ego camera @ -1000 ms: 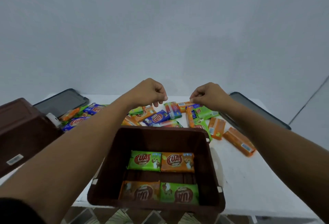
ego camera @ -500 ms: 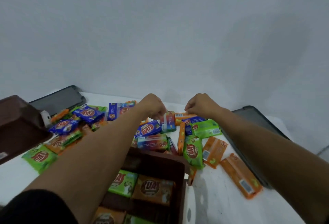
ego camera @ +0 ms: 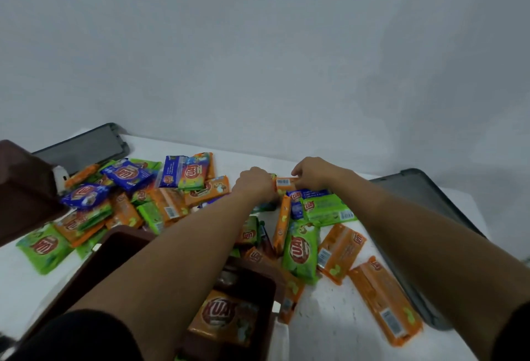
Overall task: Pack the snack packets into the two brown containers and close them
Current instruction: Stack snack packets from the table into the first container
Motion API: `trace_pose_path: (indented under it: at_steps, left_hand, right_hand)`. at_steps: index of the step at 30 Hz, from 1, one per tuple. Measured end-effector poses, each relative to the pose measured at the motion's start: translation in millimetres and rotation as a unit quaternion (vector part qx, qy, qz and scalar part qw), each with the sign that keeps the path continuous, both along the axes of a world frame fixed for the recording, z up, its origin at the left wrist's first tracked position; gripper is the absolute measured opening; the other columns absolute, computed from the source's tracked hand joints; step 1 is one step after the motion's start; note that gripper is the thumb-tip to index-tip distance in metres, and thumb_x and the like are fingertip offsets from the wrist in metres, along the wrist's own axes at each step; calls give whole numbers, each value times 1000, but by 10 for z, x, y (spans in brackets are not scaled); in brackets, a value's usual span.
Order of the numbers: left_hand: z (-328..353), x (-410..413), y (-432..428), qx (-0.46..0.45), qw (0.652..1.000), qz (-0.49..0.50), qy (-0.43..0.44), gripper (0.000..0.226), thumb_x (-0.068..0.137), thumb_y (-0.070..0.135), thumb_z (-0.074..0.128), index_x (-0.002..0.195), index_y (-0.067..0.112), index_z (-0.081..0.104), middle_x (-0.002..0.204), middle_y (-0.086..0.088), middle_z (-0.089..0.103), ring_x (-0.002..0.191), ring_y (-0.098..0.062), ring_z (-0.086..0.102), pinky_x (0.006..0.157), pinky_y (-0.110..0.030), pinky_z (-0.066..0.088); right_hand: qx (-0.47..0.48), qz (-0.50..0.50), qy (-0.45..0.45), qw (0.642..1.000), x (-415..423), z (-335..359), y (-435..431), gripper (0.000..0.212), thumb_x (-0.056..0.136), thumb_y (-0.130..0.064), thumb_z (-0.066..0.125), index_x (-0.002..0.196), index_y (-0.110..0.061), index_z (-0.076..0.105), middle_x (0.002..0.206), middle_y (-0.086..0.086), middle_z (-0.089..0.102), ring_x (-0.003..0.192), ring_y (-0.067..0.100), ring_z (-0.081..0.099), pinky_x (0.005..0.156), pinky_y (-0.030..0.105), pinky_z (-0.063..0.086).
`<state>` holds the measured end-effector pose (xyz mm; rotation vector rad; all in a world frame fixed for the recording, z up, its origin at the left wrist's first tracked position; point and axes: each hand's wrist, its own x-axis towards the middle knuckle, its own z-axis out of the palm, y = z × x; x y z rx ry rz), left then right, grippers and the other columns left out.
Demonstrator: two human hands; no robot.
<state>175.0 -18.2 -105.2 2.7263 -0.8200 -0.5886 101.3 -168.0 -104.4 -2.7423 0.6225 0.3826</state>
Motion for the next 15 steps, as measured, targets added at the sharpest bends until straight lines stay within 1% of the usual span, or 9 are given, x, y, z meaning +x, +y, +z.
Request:
trace_pose_path:
  at_steps: [1,2,3,5,7,8,10,13,15]
  left_hand:
    - [-24,6,-8,5,1000,15,1,70,76,53,82,120,4,56,117,-10,61,107,-28,62,74,-31,50]
    - [-26,5,0,6,1000,28,10,77,74,51,84,125,3,52,122,-11,59,112,-29,62,79,-32,52]
    - [-7,16,11,5,999,34,20,77,72,48,87,124,3,54,120,-11,60,112,-28,63,84,-32,54]
    - [20,52,13,-5,999,34,33,61,69,43,91,110,6,62,108,-9,64,104,-25,66,86,-33,56]
    - [33,102,30,-31,996,47,64,52,67,36,94,97,7,62,97,-7,65,94,-24,65,80,-33,57]
    - [42,132,46,-57,993,59,81,49,67,31,94,95,6,63,95,-7,65,89,-24,64,76,-34,57]
    - [94,185,89,-100,984,71,126,39,69,21,90,92,1,67,93,-11,69,85,-25,66,71,-36,57]
    - [267,228,232,-176,957,80,214,38,65,13,81,100,0,71,96,-15,75,90,-32,73,88,-47,61]
    - [359,290,335,-241,926,82,278,41,71,5,72,112,2,66,100,-19,76,92,-35,75,88,-56,59]
  right_hand:
    - [4,2,2,1000,16,5,-2,53,92,-37,68,140,-17,57,142,3,57,127,25,53,106,40,44]
    - [6,0,5,1000,24,16,1,52,92,-37,70,139,-18,58,140,2,58,127,25,53,106,41,43]
    - [7,-2,9,1000,31,26,3,51,91,-36,71,137,-19,60,137,2,59,126,25,53,106,43,43]
    - [5,0,18,1000,51,21,-10,39,89,-34,73,123,-15,69,124,3,64,117,27,58,100,44,46]
    - [16,10,27,999,65,23,-33,29,88,-30,74,106,-9,73,110,10,70,103,29,64,88,42,52]
    - [24,18,29,999,60,47,-41,28,87,-30,75,103,-6,73,105,12,71,97,28,65,83,40,52]
    - [55,27,24,998,22,107,-63,30,86,-31,77,103,-6,72,100,10,71,91,25,65,78,38,52]
    - [133,8,-15,991,-71,224,-92,29,85,-28,79,106,-9,70,90,2,68,83,20,64,72,33,51]
    - [185,-16,-63,981,-127,312,-99,27,88,-23,76,110,-8,70,92,4,69,86,23,66,74,34,54]
